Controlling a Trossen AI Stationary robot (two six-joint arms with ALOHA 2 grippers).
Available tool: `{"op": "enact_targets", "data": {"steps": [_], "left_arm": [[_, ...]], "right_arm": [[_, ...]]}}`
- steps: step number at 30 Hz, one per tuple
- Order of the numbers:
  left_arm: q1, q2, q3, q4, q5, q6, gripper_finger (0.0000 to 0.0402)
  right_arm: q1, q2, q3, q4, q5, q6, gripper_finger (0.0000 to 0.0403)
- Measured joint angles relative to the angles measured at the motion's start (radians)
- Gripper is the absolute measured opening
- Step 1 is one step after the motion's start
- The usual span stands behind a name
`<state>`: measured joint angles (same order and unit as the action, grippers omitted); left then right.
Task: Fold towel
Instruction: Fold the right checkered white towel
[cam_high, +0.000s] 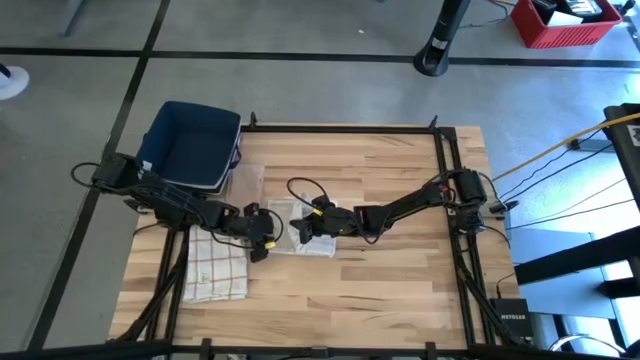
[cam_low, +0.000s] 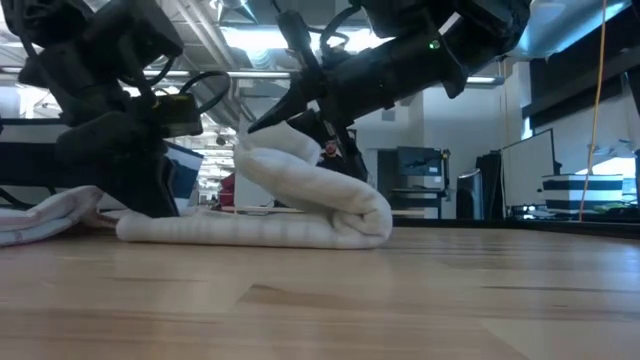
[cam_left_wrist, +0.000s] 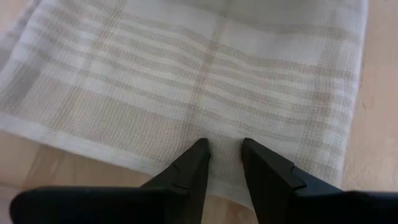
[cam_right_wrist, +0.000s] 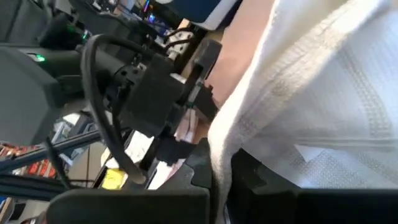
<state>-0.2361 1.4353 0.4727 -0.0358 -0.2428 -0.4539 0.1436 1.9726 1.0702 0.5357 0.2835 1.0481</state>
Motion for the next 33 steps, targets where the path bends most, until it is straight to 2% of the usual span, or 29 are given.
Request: {"op": "enact_targets", "data": {"steps": [9, 17, 23, 26, 29, 31, 33], "left_arm": [[0.001, -0.004, -0.001, 0.003, 0.004, 0.021, 0.0095], [0.001, -0.032, -0.001, -0.030, 0.017, 0.012, 0.0095], [0.001, -0.137, 0.117, -0.349, 0.155, -0.025, 0.0095], [0.001, -0.199, 0.202, -0.522, 0.168, -0.027, 0.0095], [0.001, -0.265, 0.284, -0.676, 0.200, -0.062, 0.0095], [0.001, -0.308, 0.313, -0.677, 0.195, -0.062, 0.0095], [0.000, -0.343, 0.315, -0.569, 0.127, -0.020, 0.0095]], "right_arm": [[0.001, 0.066, 0.075, -0.013, -0.037, -0.001, 0.0031], [0.000, 0.081, 0.099, -0.048, -0.048, -0.008, 0.0131], [-0.002, 0.078, 0.099, -0.013, -0.093, -0.009, 0.0181], [-0.002, 0.078, 0.107, 0.023, -0.069, -0.012, 0.0189], [-0.002, 0.077, 0.116, 0.027, -0.083, -0.099, 0.0190], [-0.001, 0.074, 0.117, 0.043, -0.109, -0.164, 0.0190], [0.000, 0.067, 0.118, 0.060, -0.136, -0.251, 0.0190]]}}
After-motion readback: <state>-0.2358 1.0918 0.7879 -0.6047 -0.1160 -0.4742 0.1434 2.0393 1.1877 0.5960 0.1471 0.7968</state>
